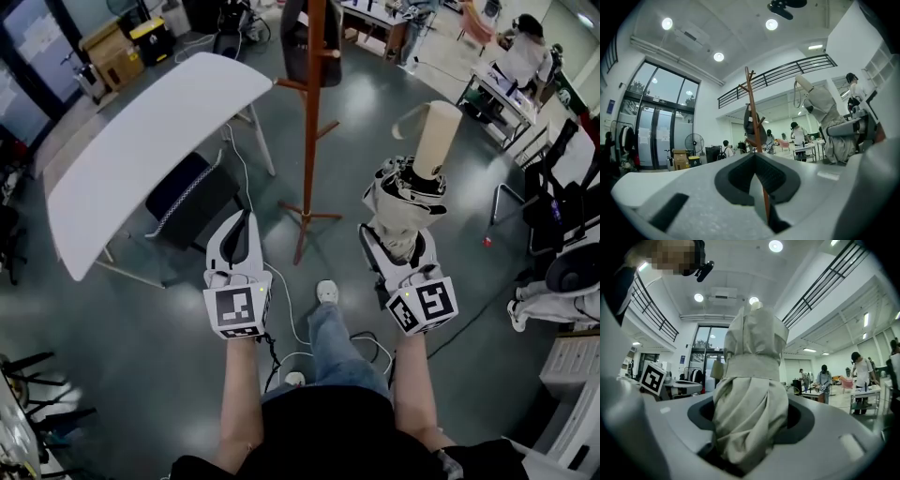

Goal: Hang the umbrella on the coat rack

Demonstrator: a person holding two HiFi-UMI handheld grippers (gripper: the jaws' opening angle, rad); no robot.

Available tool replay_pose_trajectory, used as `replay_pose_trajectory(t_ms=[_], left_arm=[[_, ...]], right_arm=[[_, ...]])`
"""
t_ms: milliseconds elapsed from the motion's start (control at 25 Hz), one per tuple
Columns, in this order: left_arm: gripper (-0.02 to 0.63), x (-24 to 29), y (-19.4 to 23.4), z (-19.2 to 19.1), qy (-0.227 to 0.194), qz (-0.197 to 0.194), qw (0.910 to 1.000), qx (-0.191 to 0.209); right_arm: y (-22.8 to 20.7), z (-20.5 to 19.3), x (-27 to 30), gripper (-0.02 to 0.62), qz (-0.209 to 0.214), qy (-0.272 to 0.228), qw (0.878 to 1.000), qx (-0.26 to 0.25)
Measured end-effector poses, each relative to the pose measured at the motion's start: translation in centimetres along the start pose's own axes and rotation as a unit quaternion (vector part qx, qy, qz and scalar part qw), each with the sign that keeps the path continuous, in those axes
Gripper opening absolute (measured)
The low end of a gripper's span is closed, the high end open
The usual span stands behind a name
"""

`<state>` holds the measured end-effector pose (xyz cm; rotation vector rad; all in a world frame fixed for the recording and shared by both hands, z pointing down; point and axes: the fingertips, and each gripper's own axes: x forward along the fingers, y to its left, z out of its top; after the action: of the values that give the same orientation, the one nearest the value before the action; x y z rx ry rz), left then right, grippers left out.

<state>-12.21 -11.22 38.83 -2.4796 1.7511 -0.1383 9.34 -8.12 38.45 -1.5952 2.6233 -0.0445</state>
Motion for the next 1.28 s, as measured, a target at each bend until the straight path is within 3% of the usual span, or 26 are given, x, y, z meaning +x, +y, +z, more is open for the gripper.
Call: replay_pose_trajectory(t_ms=[360,720,1280], left_arm=[[0.005,11.0,1.1,1.6,0.007,0.022,0.9997,0.003],[0.005,21.8,3.4,3.6,0.006,0.050,0.9987,0.013],[0.006,26.4,2.9,4.0,0.003,0.027,0.9994,0.021]], right_arm=[[-3.0,0.5,10.1,0.316,0.114,0.007,0.993,0.015],[-4.7,0.5,18.6,0.316,0.221,0.034,0.975,0.007],[-6.6,-1.6,20.8,0.316,0.228,0.051,0.972,0.033]])
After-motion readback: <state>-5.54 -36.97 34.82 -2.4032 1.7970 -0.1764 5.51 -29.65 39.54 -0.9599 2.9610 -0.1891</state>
